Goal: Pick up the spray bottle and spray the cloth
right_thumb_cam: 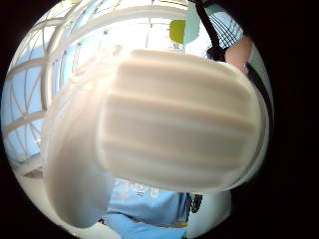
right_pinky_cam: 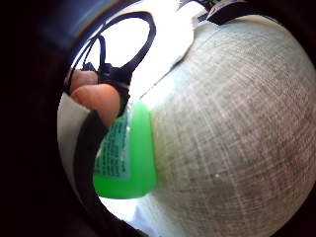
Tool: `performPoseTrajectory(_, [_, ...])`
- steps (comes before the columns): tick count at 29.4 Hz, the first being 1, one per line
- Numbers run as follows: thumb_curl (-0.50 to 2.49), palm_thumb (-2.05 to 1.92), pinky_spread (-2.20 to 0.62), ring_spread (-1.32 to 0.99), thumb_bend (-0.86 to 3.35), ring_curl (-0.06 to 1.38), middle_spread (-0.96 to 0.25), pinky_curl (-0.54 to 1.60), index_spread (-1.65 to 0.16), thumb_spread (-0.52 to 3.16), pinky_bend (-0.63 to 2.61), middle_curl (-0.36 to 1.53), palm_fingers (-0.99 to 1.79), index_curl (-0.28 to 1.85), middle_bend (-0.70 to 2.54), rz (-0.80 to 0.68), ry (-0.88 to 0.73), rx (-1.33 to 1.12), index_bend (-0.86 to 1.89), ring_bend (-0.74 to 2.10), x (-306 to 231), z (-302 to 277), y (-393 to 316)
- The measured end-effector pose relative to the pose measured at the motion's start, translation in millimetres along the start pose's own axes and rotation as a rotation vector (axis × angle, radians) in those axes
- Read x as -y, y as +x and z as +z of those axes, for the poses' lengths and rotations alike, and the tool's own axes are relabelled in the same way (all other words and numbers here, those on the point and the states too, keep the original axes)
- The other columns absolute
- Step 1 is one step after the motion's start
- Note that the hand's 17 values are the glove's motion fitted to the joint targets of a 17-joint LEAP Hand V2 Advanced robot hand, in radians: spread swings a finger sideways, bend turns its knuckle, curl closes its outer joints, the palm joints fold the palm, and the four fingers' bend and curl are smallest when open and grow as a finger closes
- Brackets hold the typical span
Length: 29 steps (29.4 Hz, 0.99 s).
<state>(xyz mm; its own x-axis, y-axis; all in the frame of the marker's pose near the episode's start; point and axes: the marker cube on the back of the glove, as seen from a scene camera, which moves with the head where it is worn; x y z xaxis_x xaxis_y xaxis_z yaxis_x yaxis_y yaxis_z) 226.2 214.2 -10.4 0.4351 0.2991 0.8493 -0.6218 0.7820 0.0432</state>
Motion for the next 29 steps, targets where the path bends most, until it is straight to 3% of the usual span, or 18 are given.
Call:
performPoseTrajectory(13, [0.51, 0.98, 0.17, -0.06, 0.03, 0.36, -0.10, 0.35, -0.30, 0.75, 0.19, 0.38, 1.08, 0.37, 0.17, 0.068, 0.041, -0.137, 0.16, 0.41, 28, -8, -39])
performPoseTrajectory(23, [0.56, 1.00, 0.16, -0.05, -0.02, 0.38, -0.10, 0.35, -0.27, 0.67, 0.20, 0.41, 1.15, 0.38, 0.20, 0.217, -0.080, -0.429, 0.15, 0.46, 73, -21, -83])
performPoseTrajectory(29, [0.58, 1.00, 0.15, -0.04, -0.03, 0.39, -0.10, 0.36, -0.26, 0.64, 0.21, 0.42, 1.15, 0.39, 0.21, 0.295, -0.103, -0.474, 0.15, 0.47, 92, -18, -88])
